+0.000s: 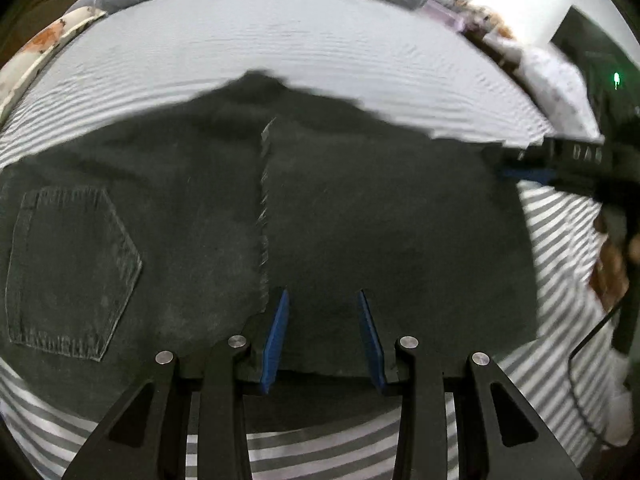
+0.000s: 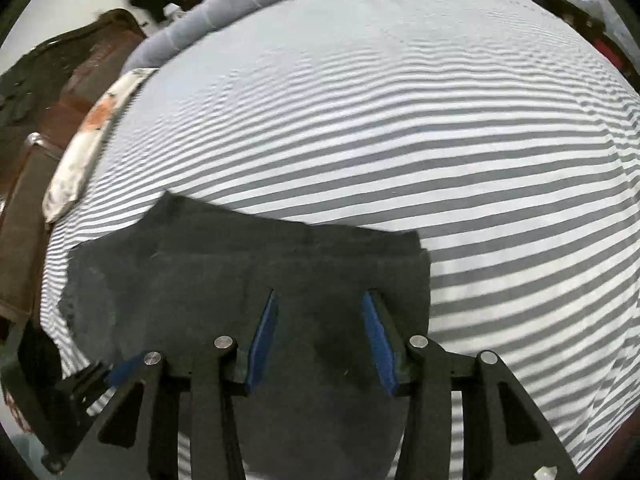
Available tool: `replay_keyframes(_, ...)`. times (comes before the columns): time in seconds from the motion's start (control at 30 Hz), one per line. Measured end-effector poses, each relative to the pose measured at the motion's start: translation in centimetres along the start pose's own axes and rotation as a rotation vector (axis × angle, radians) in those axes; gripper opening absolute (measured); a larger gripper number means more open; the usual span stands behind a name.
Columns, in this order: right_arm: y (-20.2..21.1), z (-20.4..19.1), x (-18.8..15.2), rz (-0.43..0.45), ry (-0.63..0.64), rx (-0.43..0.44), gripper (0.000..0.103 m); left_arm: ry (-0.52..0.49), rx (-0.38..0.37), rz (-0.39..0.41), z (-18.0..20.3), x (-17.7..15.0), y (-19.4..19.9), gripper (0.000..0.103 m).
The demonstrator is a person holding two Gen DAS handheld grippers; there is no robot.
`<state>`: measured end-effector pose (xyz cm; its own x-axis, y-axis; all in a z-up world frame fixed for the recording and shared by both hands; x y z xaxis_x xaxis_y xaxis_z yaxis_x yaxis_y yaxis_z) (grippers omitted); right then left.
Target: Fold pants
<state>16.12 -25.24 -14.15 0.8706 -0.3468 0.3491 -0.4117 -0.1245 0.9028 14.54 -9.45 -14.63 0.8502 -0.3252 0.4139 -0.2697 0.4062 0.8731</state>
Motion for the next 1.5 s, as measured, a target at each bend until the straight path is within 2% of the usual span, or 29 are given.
replay_keyframes(0.1,-1.4,0.1,0.1,-0.022,0.0,-0.013,0.037,0.0,-0.01,0.014,0.0,-0.1,0.0,0.037)
replay_keyframes(0.23,-0.8,-0.1,-0.5,-0.022,0.01,-0.006,0.038,-0.044,0.023,0.02,0.6,-0.4,0.0,0.037)
replay_keyframes(0.37,0.0,-0.4,-3.7,-0.075,0.033,0.026,0.038,-0.046,0.026,0.015,0.9,-0.9,0.0,0.037)
replay_keyframes(0.5,1.0,-0.1,-8.4,-0.133,0.052,0.037,0.038,-0.018,0.019,0.0,0.5,-1.5,0.2,0.037)
replay_keyframes(0.57,1.3,0.1,-9.9,-0.148,0.055,0.035,0.038,-0.007,0.038,-0.01,0.0,-1.9,0.3,0.037)
replay_keyframes(0.7,1.6,0.5,-12.5,-0.164,0.073,0.014,0.038,0.039,0.018,-0.02,-0.8,-2.3,0.5,0.037)
replay_keyframes(0.97,0.6,0.3,-13.6,-0.137,0.115,-0.039,0.039,0.016,0.05,-0.014,-0.4,-2.8,0.2,0.037)
replay_keyframes(1.13,0.6,0.3,-13.7,-0.132,0.105,-0.035,0.04,0.022,0.042,-0.006,-0.6,-2.9,0.3,0.037)
replay_keyframes(1.3,0.5,-0.1,-13.7,-0.13,0.109,-0.043,0.044,0.092,0.012,-0.004,-2.5,-2.8,1.5,0.037)
replay_keyframes(1.37,0.4,-0.4,-13.8,-0.13,0.115,-0.046,0.049,0.135,-0.001,0.011,-3.7,-2.4,2.6,0.037)
replay_keyframes(1.5,0.2,-1.2,-13.9,-0.13,0.138,-0.07,0.054,0.208,-0.009,0.091,-7.1,-1.5,6.5,0.037)
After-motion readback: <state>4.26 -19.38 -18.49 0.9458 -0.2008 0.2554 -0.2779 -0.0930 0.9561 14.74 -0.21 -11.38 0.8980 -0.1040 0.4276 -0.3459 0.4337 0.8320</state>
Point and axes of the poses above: each gripper's, at about its wrist camera, not at the fingertips, and y roughly against the way its jaws point, z to its right, x to its top, the point moved 6 cm from there along -y, roughly the way its jaws point, and after that the axes turned 2 degrees about -x, right-handed, at the moved point
